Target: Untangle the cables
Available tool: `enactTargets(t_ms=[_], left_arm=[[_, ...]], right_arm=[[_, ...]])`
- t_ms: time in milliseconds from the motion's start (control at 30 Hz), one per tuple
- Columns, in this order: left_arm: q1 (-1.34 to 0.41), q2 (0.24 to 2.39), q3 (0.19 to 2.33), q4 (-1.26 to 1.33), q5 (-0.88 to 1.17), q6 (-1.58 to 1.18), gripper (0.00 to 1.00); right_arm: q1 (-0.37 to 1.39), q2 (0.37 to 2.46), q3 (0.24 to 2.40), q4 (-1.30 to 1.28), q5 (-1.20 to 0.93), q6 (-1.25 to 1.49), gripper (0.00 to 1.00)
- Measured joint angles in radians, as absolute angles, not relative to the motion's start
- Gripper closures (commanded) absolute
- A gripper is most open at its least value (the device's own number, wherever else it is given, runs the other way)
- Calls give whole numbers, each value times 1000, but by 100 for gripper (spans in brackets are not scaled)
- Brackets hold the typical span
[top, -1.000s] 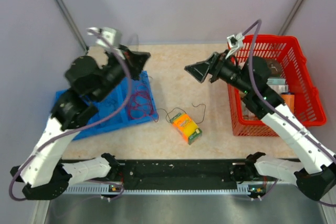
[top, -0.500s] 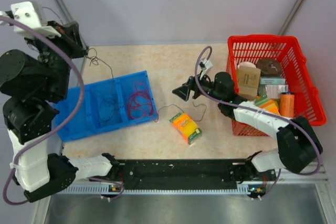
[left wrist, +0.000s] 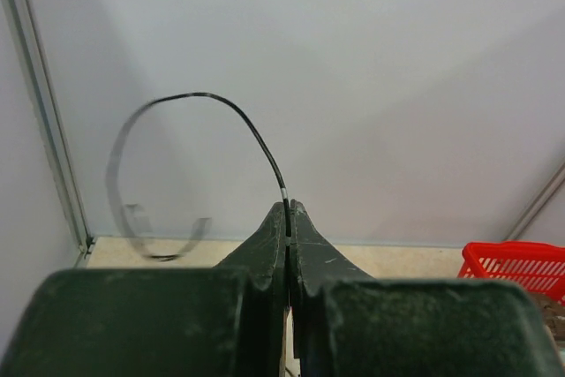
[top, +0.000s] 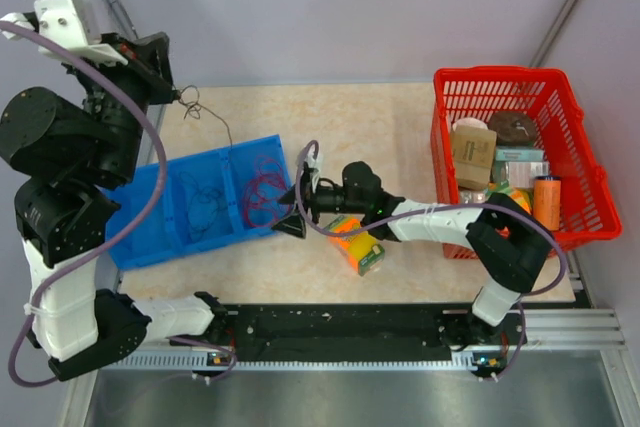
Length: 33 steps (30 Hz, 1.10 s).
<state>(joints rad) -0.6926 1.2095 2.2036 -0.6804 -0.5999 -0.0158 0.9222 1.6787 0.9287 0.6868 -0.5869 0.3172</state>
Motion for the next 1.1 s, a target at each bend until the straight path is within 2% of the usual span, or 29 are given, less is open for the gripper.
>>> enactTargets(t_ms=[133,233,333,500,700,933,1100], left_arm=[[-692,1183,2204,-681,-582,-32,100],[-692,1162,2201,-681,-569,-48,100],[-692,1142,2197,-680,-556,-58,100],[-692,1114,2197,-673,-555,-62,100],[-692,1087,2143,-643,-607,-23,100],[-692,997,1957,-612,-749,87,100],[-690,910,1740,-596,-813,77,100]], right_arm=[[932,1690,965,654,-439,301,74],[926,1695,977,632,-325,299,78],[925,1711,984,623,-242,298,100],[925,1733,990,613,-126,310,100],[908,1703,971,541,182,360,100],[719,1576,908,336,433,451,100],[680,1513,850,321,456,422,100]])
